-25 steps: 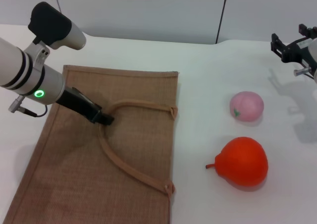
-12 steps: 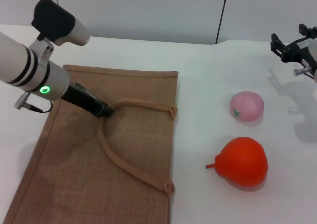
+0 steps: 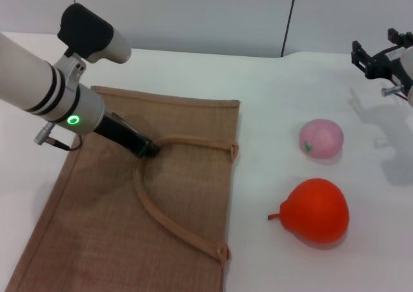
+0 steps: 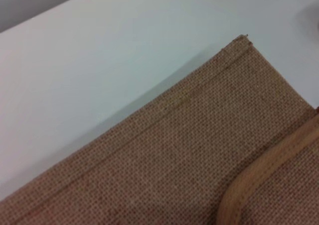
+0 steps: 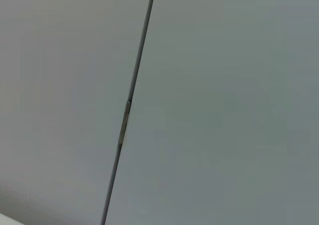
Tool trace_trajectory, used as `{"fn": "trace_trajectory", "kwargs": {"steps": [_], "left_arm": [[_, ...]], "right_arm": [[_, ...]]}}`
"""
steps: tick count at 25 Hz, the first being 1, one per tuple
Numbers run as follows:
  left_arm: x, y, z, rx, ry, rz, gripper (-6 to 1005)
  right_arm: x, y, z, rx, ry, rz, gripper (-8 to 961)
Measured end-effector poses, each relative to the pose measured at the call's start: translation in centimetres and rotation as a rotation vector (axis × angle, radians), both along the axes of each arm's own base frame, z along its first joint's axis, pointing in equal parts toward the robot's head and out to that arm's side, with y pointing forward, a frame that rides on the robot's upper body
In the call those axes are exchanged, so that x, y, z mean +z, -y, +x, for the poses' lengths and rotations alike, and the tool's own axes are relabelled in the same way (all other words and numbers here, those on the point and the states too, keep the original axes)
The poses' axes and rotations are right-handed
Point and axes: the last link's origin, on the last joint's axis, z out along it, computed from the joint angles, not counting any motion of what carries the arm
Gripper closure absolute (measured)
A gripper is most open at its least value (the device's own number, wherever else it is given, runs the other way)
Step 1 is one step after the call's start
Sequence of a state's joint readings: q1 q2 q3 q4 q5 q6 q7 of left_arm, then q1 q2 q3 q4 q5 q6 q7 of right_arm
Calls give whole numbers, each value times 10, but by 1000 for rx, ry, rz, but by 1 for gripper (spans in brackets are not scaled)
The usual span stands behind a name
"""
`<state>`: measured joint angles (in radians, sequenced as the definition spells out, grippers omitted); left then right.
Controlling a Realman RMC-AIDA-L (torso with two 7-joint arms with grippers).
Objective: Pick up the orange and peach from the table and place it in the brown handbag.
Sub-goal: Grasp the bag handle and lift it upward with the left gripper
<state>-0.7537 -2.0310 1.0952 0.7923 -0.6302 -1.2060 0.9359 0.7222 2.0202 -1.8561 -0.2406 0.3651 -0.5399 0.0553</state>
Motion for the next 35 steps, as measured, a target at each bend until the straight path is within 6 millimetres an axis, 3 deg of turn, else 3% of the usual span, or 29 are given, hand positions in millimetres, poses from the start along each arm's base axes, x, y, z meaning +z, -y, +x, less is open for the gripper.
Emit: {"fn": "trace_trajectory", "kwargs": {"steps": [15,27,35], "left_arm": [[3,-2,1,-9,5,11,853],[64,-8,39,-182,90,199,880],[115,0,79,-310,113,309,884]], "right_arm": [[1,0,1,-1,3,1,212],[-1,0,-4,18,5,-6,212],[-14,3,-28,43,60,-67,213]]}}
